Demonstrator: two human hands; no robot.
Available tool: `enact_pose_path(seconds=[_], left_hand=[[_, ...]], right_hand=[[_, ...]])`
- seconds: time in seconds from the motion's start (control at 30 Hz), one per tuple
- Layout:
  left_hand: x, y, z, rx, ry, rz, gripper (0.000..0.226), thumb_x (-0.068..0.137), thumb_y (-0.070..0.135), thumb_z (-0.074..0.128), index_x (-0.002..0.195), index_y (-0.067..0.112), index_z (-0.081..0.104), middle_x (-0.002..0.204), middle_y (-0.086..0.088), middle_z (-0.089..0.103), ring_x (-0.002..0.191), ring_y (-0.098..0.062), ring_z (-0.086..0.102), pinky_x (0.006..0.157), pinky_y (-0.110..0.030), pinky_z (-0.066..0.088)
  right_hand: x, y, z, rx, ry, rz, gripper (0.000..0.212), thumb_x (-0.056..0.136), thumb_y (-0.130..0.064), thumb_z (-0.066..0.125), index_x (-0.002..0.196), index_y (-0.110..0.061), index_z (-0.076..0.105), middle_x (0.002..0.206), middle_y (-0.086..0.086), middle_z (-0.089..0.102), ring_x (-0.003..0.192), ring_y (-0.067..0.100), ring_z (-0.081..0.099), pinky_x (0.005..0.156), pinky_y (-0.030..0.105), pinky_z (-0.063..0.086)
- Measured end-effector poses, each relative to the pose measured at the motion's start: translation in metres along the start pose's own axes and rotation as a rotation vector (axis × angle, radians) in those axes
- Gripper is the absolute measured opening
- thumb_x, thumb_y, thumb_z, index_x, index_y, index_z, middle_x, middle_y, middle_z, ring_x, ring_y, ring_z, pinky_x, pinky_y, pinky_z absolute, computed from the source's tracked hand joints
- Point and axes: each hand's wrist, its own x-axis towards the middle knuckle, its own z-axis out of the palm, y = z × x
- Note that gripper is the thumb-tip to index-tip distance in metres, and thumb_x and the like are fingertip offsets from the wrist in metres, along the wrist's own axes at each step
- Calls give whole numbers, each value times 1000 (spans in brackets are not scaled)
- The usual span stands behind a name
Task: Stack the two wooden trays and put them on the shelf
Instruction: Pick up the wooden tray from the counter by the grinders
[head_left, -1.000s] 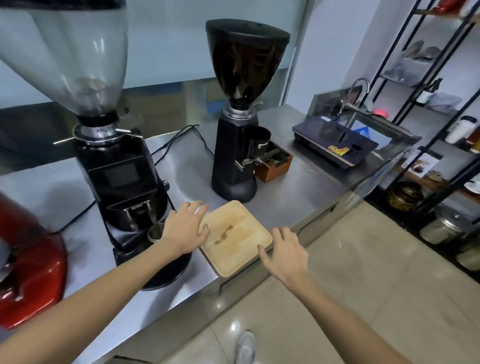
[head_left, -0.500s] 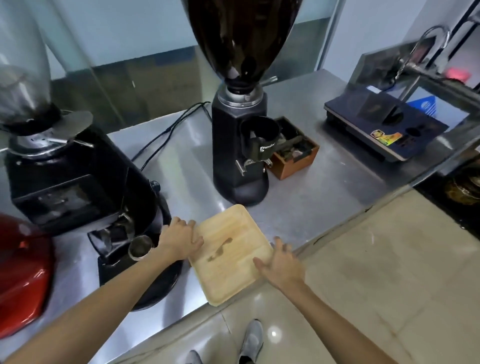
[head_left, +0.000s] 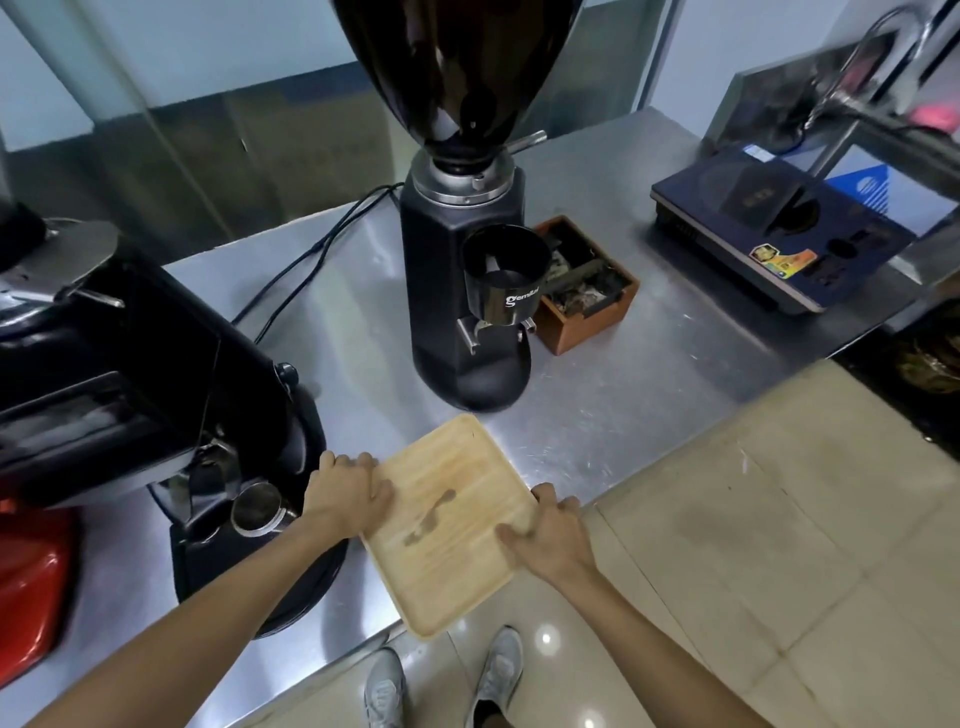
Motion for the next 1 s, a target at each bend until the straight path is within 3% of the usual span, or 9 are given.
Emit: enact_pose_path(seconds=[0.1,0.17,0.33,0.43,0.5,0.63,0.73,0.87,1.0], left_hand=[[-1,6,0,-67,40,-10,47,98,49,34,113,12,58,112,-13,60,109,-32,40,99,-42,41],[-3,12,-7,-161,64,-19,43,99,47,33,102,10,54,107,-14,55,108,-32,38,97,-42,41],[-1,31,-29,-328,113,68,45,104,48,31,103,6,48,106,-10,44,85,-34,57,88,-49,49],[1,39,-37,-332,203,111,49,102,53,34,93,8,49,96,-6,50,79,-33,58,80,-47,49],[3,45,-43,-337,289,136,49,101,55,35,82,11,46,84,-5,54,73,-32,57,71,-44,48],[6,63,-53,-293,373,223,41,98,56,40,82,19,48,74,2,59,69,-28,57,61,-37,41],[5,77,-60,-266,394,322,40,97,55,40,74,22,43,69,4,55,64,-25,53,58,-35,38],[-7,94,-63,-249,420,443,42,96,54,39,71,21,38,64,5,48,59,-23,47,53,-34,32],[-25,107,-64,-257,401,587,45,91,60,39,69,21,36,65,5,49,62,-23,49,56,-36,35]], right_hand=[[1,5,-1,1,2,12,67,79,-60,69,125,-17,48,117,9,48,104,28,59,81,31,50],[0,8,-3,0,22,7,68,80,-61,67,124,-14,49,111,6,46,95,25,54,76,30,44],[-5,10,-14,34,53,-34,57,84,-62,63,108,-14,43,90,-4,57,80,21,53,64,33,41],[-16,13,-22,61,73,-53,56,85,-65,62,104,-16,42,76,-16,52,73,16,53,52,24,36],[-26,15,-26,116,113,-57,58,84,-68,62,105,-16,45,76,-17,52,70,10,53,52,17,36],[-51,19,-28,171,210,-40,65,81,-75,60,108,-17,49,95,-3,69,87,20,67,64,32,46],[-73,23,-27,174,307,9,73,81,-78,58,118,-15,53,108,3,74,101,27,71,68,34,47],[-107,30,-23,199,421,81,71,80,-80,56,111,-16,50,103,6,74,98,31,71,72,38,53],[-144,39,-13,260,527,145,66,77,-81,58,105,-23,46,92,-2,70,95,29,70,67,36,47]])
